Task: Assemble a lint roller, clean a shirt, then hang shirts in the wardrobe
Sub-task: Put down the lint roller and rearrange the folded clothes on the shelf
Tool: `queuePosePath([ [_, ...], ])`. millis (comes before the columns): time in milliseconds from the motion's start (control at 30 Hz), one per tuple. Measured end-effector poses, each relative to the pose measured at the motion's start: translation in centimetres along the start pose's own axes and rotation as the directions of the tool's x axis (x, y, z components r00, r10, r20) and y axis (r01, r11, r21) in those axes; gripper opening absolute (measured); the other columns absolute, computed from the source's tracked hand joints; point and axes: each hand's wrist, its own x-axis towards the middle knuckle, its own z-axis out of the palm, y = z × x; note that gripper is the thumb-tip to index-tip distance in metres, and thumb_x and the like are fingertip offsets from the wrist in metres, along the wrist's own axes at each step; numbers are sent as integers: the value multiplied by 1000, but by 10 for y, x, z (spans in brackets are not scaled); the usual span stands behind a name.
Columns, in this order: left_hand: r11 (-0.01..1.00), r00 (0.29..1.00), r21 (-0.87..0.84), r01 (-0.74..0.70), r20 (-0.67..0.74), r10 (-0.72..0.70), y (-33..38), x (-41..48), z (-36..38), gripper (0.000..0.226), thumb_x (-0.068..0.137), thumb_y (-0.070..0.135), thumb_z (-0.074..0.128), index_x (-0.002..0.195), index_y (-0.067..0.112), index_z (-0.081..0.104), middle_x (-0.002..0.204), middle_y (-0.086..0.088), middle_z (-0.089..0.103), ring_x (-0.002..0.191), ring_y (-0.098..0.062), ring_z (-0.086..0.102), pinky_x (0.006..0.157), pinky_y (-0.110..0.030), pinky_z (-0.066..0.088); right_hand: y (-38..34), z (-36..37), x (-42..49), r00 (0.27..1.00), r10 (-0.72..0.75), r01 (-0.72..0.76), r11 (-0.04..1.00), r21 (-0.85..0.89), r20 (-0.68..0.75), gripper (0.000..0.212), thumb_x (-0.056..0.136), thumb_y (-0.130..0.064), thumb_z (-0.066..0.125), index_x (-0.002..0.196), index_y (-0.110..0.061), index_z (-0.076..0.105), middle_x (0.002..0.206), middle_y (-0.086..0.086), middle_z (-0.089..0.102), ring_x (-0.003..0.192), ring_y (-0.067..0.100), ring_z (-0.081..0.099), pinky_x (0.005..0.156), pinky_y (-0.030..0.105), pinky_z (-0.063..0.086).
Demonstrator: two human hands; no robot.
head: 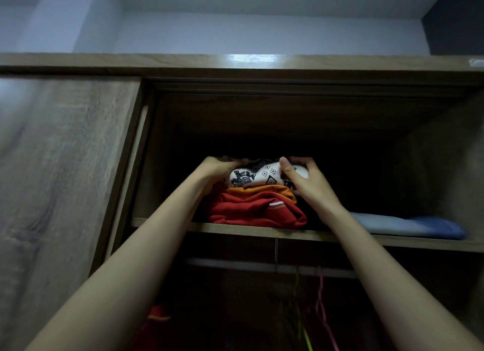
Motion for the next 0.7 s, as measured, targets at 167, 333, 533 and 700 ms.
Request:
queuePosePath([
  [167,987,985,-23,-160,-70,158,-17,-2,11,33,78,41,76,85,9,67,79,0,67,68,-10,59,60,-19,46,4,5,-1,998,-3,-1,999,-50,-70,57,74,-73,53,113,-31,52,114,-7,60,110,18,59,95,42,50],
  [333,974,973,-8,-226,-57,226,-21,-7,8,34,77,44,75,85,12,66,77,1,68,52,-3,57,54,-19,46,6,7,-4,994,-62,53,994,-100,-89,56,82,-64,54,130,-34,51,129,-3,60,120,20,54,101,37,44],
  [533,916,930,-172,-362,-3,367,-26,-20,4,34,83,22,72,117,25,65,118,12,63,72,2,65,56,-13,51,6,6,-7,978,-174,172,985,-31,-116,47,82,-47,66,125,-30,60,127,-8,62,122,8,50,97,21,37],
  [700,893,911,-222,-391,40,409,-12,-22,1,55,84,15,70,136,20,53,131,13,49,94,7,59,64,-11,52,6,0,1,971,-179,197,975,103,-161,51,74,-50,73,120,-32,63,121,-13,64,119,9,55,100,36,47],
])
